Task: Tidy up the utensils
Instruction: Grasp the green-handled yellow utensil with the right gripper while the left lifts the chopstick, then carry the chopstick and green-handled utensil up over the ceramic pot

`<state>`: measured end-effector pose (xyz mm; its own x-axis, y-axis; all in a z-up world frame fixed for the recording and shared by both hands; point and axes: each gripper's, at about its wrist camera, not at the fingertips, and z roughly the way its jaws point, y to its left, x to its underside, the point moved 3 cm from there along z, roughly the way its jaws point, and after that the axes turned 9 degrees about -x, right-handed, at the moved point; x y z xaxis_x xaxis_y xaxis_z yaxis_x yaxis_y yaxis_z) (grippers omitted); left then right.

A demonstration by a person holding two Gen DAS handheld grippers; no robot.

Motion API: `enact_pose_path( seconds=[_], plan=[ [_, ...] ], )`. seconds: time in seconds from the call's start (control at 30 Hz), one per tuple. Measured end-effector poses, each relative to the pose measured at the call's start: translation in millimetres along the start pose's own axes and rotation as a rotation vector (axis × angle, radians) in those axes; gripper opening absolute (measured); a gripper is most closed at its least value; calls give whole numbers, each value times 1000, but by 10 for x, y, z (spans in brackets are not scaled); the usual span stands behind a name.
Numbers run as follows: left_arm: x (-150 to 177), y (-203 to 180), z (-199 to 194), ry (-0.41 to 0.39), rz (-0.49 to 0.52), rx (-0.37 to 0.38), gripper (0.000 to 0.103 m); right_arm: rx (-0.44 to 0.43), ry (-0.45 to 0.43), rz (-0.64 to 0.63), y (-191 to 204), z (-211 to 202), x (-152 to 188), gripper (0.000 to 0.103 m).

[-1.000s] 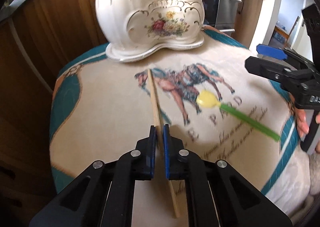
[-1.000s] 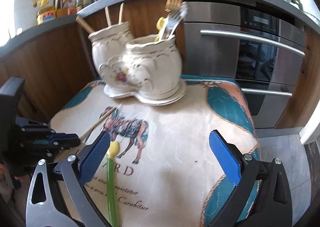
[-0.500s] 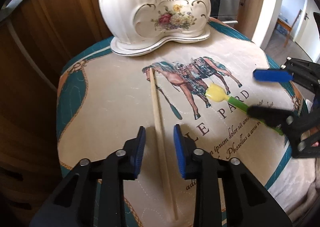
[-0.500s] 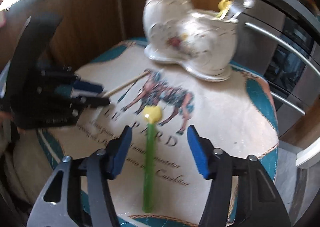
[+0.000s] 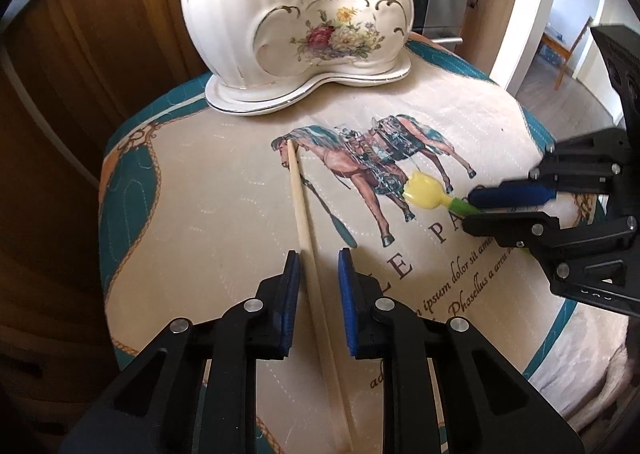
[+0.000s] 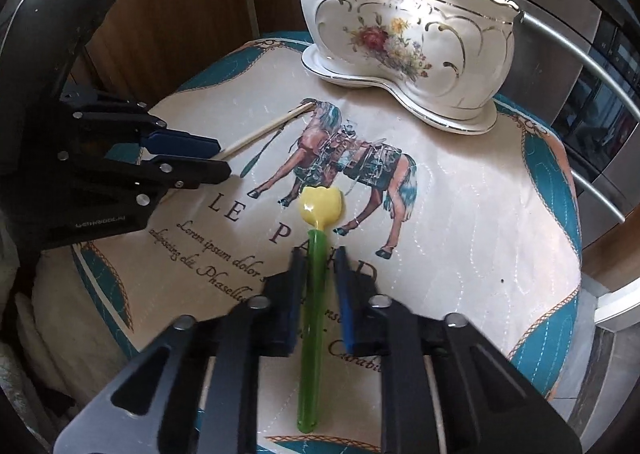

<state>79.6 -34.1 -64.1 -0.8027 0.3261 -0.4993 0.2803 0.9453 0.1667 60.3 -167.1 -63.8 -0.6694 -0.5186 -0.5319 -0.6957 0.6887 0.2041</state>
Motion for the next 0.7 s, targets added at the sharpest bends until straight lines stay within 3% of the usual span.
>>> enact_pose_path(
  seconds=[0.1,0.17,0.3,0.47,0.7],
  plan=[
    [28,36,-7,-17,-3,-10,8,6,-14,-5,8,-9,4,10],
    [41,50,-17,-28,-6,-6,7,-8,-44,7,2,-37,-6,10],
    [99,97,-101,-79,-14,-5,7,-42,-190,28,5,-313,-16,10],
    [104,175,-367,-206,-39,37,7,-53,-409,33,-40,-702,-150,10],
    [-261,250,-778,-429,-85,39,7,3,-704,46,-224,-1178,-534,10]
  ],
)
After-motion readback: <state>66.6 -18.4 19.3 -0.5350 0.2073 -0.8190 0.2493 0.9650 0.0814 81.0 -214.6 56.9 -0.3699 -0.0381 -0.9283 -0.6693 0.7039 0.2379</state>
